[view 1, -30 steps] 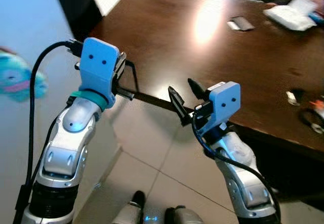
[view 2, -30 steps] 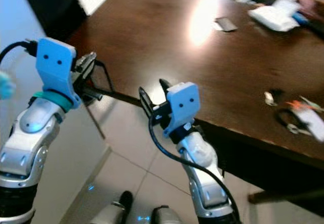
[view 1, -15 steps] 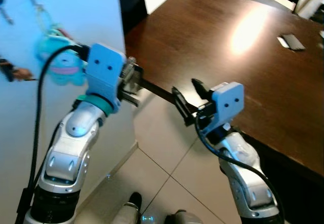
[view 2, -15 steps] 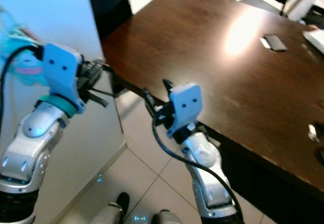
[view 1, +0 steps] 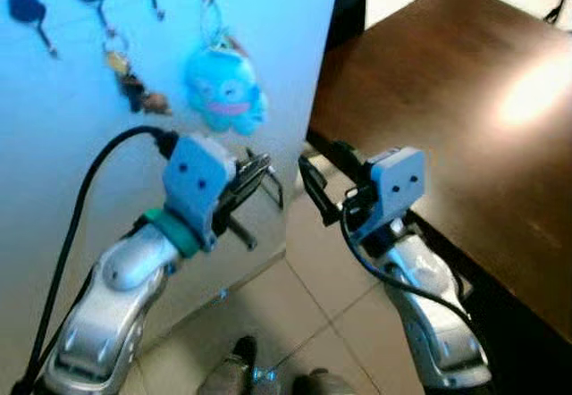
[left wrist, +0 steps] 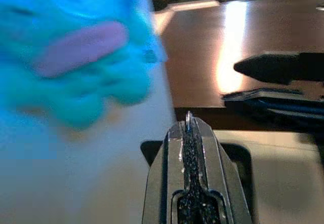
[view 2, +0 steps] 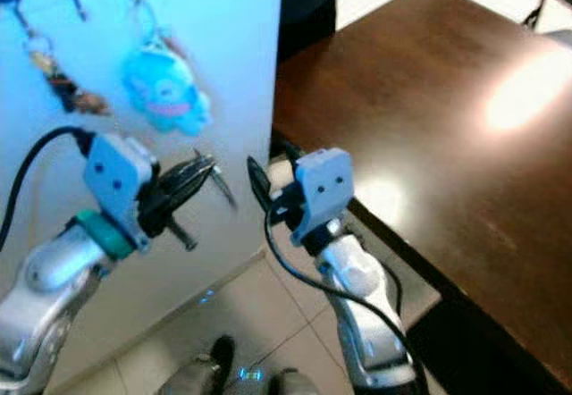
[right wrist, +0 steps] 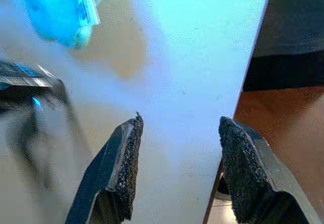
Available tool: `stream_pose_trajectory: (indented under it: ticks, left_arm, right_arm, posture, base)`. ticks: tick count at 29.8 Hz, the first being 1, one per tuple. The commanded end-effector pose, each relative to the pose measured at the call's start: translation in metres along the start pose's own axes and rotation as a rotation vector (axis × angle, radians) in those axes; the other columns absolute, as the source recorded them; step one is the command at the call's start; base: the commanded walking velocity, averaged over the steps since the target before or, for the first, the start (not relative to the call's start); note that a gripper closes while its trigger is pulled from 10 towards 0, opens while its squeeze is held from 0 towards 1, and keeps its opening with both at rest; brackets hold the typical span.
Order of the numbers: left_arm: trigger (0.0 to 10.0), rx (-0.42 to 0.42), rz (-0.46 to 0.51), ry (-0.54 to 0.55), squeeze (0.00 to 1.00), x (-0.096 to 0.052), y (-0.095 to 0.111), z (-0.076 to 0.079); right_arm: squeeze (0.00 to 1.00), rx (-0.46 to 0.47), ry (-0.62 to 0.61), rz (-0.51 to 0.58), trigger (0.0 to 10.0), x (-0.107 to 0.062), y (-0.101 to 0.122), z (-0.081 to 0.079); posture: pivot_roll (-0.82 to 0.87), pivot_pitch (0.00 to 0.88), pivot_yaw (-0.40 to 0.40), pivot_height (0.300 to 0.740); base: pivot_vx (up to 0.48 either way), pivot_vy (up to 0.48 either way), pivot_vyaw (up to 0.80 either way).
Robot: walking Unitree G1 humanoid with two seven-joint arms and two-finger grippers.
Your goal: Hang keys on a hook
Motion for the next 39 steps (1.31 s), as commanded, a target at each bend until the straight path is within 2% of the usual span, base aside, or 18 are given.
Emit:
stream_pose_trajectory:
  ticks: [1,2,4,6,8,9,11,17,19,22,23,24,26,29,32,35,39]
  left_arm:
    - [10.0,0.071,0.013,0.046,0.0,-0.007,0.004,-0.004]
    - [10.0,0.071,0.013,0.046,0.0,-0.007,0.004,-0.004]
    - [10.0,0.097,0.038,0.067,0.0,-0.019,0.018,-0.005]
    - [10.0,0.097,0.038,0.067,0.0,-0.019,0.018,-0.005]
    - [10.0,0.106,0.054,0.093,0.0,-0.024,0.03,-0.009]
    - [10.0,0.106,0.054,0.093,0.0,-0.024,0.03,-0.009]
    - [10.0,0.111,0.097,0.13,0.0,-0.018,0.044,-0.019]
    - [10.0,0.111,0.115,0.138,0.0,-0.015,0.049,-0.022]
    - [10.0,0.088,0.162,0.125,0.0,-0.005,0.059,-0.024]
    - [10.0,0.063,0.185,0.136,0.0,0.001,0.063,-0.027]
    - [10.0,0.028,0.204,0.163,0.0,0.008,0.068,-0.032]
    - [10.0,0.028,0.204,0.163,0.0,0.008,0.068,-0.032]
    - [10.0,-0.019,0.235,0.233,0.0,0.018,0.078,-0.045]
    - [10.0,-0.037,0.246,0.267,0.0,0.021,0.083,-0.051]
    - [10.0,-0.011,0.255,0.279,0.0,0.026,0.089,-0.056]
    - [10.0,0.107,0.232,0.274,0.0,0.037,0.094,-0.058]
    - [10.0,0.114,0.231,0.243,0.0,0.043,0.098,-0.056]
  right_arm:
    - [0.0,0.011,0.012,-0.009,10.0,-0.001,-0.003,-0.004]
    - [0.0,0.011,0.012,-0.009,10.0,-0.001,-0.003,-0.004]
    - [0.0,0.012,0.022,-0.015,10.0,-0.001,-0.004,-0.004]
    - [0.0,0.012,0.022,-0.015,10.0,-0.001,-0.004,-0.004]
    - [0.0,0.011,0.038,-0.016,10.0,0.002,-0.004,-0.003]
    - [0.0,0.011,0.038,-0.016,10.0,0.002,-0.004,-0.003]
    - [0.0,0.011,0.056,-0.026,10.0,0.004,-0.006,-0.004]
    - [0.0,0.012,0.062,-0.032,10.0,0.005,-0.007,-0.004]
    - [0.0,0.033,0.085,-0.06,10.0,0.002,-0.015,-0.007]
    - [0.0,0.041,0.089,-0.068,10.0,0.0,-0.018,-0.008]
    - [0.0,0.046,0.091,-0.072,10.0,-0.001,-0.02,-0.008]
    - [0.0,0.046,0.091,-0.072,10.0,-0.001,-0.02,-0.008]
    - [0.0,0.047,0.096,-0.069,10.0,-0.001,-0.021,-0.009]
    - [0.0,0.047,0.104,-0.064,10.0,-0.001,-0.021,-0.01]
    - [0.0,0.047,0.117,-0.057,10.0,0.0,-0.02,-0.011]
    - [0.0,0.052,0.133,-0.052,10.0,0.003,-0.021,-0.014]
    - [0.0,0.054,0.142,-0.045,10.0,0.006,-0.02,-0.015]
  posture:
    - [0.0,0.135,0.046,0.74]
    - [0.0,0.135,0.046,0.74]
    - [0.02,0.141,0.028,0.74]
    - [0.02,0.141,0.028,0.74]
    - [0.04,0.14,0.014,0.74]
    - [0.04,0.14,0.014,0.74]
    - [0.05,0.136,0.004,0.74]
    - [0.04,0.135,0.003,0.74]
    - [0.04,0.131,0.009,0.74]
    - [0.04,0.131,0.009,0.74]
    - [0.04,0.127,0.012,0.74]
    - [0.04,0.127,0.012,0.74]
    - [0.04,0.125,0.011,0.74]
    - [0.04,0.125,0.011,0.74]
    - [0.05,0.123,0.009,0.74]
    - [0.06,0.11,0.005,0.74]
    - [0.07,0.112,0.001,0.74]
  base:
    - [0.0,0.0,0.79]
    - [0.0,0.0,0.79]
    - [0.0,0.0,0.79]
    - [0.0,0.0,0.79]
    - [0.0,0.0,0.79]
    - [0.0,0.0,0.79]
    - [0.0,0.0,0.79]
    - [0.0,0.0,0.79]
    - [0.0,0.0,0.0]
    - [0.0,0.0,0.0]
    - [0.0,0.0,0.0]
    - [0.0,0.0,0.0]
    - [0.0,0.0,0.0]
    - [0.0,0.0,0.0]
    - [0.0,0.0,0.0]
    - [0.0,0.0,0.0]
    - [0.0,0.0,0.0]
Point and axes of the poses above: a point about 5 cm out from each wrist's last joint towards the gripper, its own x axis pointing out of the wrist towards the gripper, its own y axis along the axis of the wrist's last joint, z = x × y, the point moved 3 cm from there along x, pointing out of the wrist towards the gripper, and after that the axes turned 12 degrees about x, right-handed, at the moved point
